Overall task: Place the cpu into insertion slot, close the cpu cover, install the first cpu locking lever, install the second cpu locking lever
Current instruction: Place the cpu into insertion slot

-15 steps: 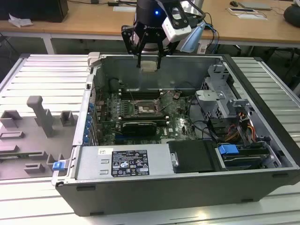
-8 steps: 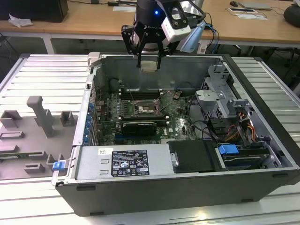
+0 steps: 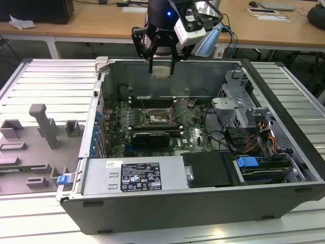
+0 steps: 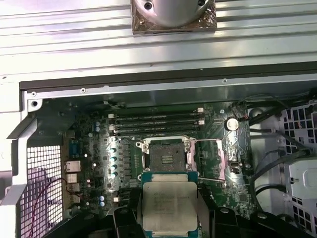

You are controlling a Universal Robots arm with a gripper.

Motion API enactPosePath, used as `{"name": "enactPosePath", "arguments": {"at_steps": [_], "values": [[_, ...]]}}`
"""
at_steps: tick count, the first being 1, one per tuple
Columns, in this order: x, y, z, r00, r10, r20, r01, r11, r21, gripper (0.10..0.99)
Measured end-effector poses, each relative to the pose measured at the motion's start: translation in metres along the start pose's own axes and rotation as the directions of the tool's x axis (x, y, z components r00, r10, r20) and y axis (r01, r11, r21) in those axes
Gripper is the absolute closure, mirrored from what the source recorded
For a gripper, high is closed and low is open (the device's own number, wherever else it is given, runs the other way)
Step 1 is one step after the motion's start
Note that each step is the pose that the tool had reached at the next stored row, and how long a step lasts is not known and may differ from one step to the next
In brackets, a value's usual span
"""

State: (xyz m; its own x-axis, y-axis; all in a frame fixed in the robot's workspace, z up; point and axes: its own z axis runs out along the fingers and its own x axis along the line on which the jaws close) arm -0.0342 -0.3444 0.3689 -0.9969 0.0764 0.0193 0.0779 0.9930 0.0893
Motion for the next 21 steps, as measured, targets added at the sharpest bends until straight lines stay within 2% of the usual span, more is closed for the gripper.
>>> {"name": "enactPosePath", "arguments": {"at_steps": [21], "values": [[0.0, 0.0, 0.0, 0.9991, 0.043, 0.0039, -0.043, 0.9991, -0.001, 0.549]]}}
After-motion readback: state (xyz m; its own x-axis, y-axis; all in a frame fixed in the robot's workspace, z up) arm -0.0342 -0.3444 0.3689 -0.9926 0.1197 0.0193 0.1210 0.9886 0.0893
